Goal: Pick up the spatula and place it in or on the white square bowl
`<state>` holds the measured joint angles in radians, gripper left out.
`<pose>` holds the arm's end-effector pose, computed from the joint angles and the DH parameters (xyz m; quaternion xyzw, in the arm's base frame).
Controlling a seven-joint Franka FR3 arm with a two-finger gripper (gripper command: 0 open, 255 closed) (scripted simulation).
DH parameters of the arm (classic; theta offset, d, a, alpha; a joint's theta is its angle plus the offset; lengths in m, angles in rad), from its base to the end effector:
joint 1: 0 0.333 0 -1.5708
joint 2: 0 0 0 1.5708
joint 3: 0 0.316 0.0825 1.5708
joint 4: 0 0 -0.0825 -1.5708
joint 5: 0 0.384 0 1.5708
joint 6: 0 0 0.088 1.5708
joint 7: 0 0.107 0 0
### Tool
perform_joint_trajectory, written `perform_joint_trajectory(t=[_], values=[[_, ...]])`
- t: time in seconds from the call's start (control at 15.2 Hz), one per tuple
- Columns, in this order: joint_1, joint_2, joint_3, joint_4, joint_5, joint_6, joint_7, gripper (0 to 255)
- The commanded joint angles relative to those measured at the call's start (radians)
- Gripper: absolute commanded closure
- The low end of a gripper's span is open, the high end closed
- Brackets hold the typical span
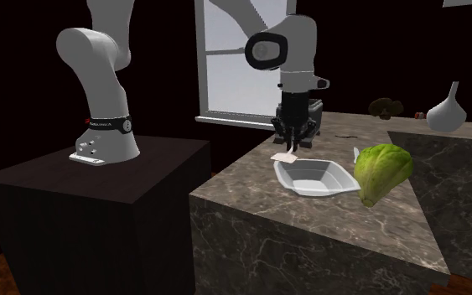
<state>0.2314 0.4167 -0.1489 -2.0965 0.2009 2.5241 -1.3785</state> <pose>0.5834 0.0470 0.2230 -0.7923 -0.6093 -0.0252 0.0171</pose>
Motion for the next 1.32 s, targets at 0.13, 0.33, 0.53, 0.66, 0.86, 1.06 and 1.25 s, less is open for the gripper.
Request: perform_joint_trajectory(t=[0.13, 0.33, 0.53, 0.66, 0.86, 1.06, 1.25], values=[[-0.049, 0.104, -0.005, 0.183, 0.006, -0.084, -0.041, 255], [-0.062, 0.151, -0.001, 0.232, 0.012, -0.087, -0.052, 255], [-0.066, 0.182, 0.005, 0.235, 0.020, -0.060, -0.059, 255], [-0.069, 0.202, 0.009, 0.239, 0.025, -0.043, -0.063, 255], [-0.074, 0.234, 0.015, 0.245, 0.032, -0.017, -0.069, 255], [-0.079, 0.267, 0.022, 0.253, 0.039, 0.007, -0.075, 255], [-0.080, 0.279, 0.024, 0.257, 0.041, 0.016, -0.077, 255]])
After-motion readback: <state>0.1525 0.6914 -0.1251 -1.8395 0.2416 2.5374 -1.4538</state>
